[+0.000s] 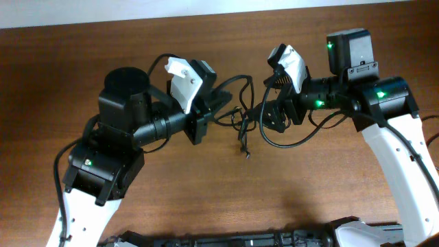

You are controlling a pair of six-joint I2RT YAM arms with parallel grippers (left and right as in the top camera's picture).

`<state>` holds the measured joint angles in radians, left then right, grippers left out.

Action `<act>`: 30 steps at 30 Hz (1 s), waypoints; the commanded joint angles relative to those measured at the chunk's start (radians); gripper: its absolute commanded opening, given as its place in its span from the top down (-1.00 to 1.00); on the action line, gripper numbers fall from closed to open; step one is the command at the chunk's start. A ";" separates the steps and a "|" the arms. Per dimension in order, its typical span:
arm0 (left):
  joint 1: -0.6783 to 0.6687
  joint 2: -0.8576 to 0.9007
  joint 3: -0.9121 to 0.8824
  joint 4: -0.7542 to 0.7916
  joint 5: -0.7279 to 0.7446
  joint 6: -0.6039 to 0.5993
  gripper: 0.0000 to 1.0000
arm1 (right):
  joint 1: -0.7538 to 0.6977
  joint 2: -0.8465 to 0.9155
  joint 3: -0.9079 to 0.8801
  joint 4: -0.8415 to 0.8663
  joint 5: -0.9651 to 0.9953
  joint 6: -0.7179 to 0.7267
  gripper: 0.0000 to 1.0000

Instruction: Untangle cables

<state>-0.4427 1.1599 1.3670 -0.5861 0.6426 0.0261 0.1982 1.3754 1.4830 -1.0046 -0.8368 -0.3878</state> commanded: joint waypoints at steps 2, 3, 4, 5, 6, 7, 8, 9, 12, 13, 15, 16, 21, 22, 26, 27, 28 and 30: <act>0.004 0.012 0.016 0.002 0.083 0.072 1.00 | 0.005 0.003 0.002 0.038 -0.066 0.137 -0.98; 0.004 0.016 0.016 0.002 0.083 0.081 1.00 | 0.005 0.003 0.002 0.041 -0.094 0.139 -0.98; 0.004 0.020 0.016 0.002 0.083 0.081 0.99 | 0.005 0.003 0.002 0.042 -0.119 0.139 -0.98; 0.004 0.026 0.016 0.003 0.083 0.081 0.97 | 0.005 0.003 0.002 0.043 -0.129 0.140 -0.98; 0.004 0.028 0.016 0.003 0.083 0.081 0.97 | 0.005 0.003 0.002 0.041 -0.128 0.139 -0.98; 0.004 0.031 0.016 0.003 0.081 0.082 0.99 | 0.005 0.003 0.002 0.036 -0.122 0.139 -0.98; 0.004 0.031 0.016 0.007 0.067 0.081 1.00 | 0.005 0.003 0.002 0.028 -0.108 0.139 -0.98; 0.004 0.031 0.016 0.015 0.063 0.081 1.00 | 0.005 0.003 0.002 0.017 -0.084 0.139 -0.98; 0.005 0.031 0.016 0.079 0.062 0.079 1.00 | 0.005 0.006 0.002 -0.052 0.034 0.139 -0.98; 0.005 0.029 0.016 0.092 0.061 0.076 1.00 | 0.005 0.006 0.002 -0.069 0.064 0.139 -0.98; 0.005 0.026 0.016 0.114 0.061 0.076 1.00 | 0.005 0.006 0.002 -0.105 0.121 0.138 -0.98; 0.005 0.026 0.016 0.123 0.061 0.075 1.00 | 0.005 0.006 0.002 -0.118 0.142 0.138 -0.98; 0.005 0.016 0.016 0.172 0.047 0.070 1.00 | 0.005 0.006 0.002 -0.197 0.315 0.139 -0.98; 0.005 0.011 0.016 0.179 0.034 0.069 1.00 | 0.005 0.006 0.002 -0.209 0.340 0.139 -0.98; 0.005 -0.019 0.016 0.178 -0.049 0.070 1.00 | 0.004 0.006 0.002 -0.239 0.459 0.182 -0.98; 0.005 -0.029 0.016 0.174 -0.066 0.070 1.00 | 0.004 0.006 0.002 -0.238 0.494 0.203 -0.98; 0.007 -0.043 0.016 0.169 -0.088 0.070 1.00 | 0.004 0.006 0.002 -0.238 0.537 0.227 -0.98; 0.012 -0.070 0.016 0.161 -0.131 0.070 1.00 | 0.003 0.006 0.002 -0.238 0.597 0.272 -0.98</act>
<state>-0.4416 1.1564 1.3670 -0.4236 0.5953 0.0898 0.1982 1.3766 1.4830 -1.2419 -0.3874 -0.1967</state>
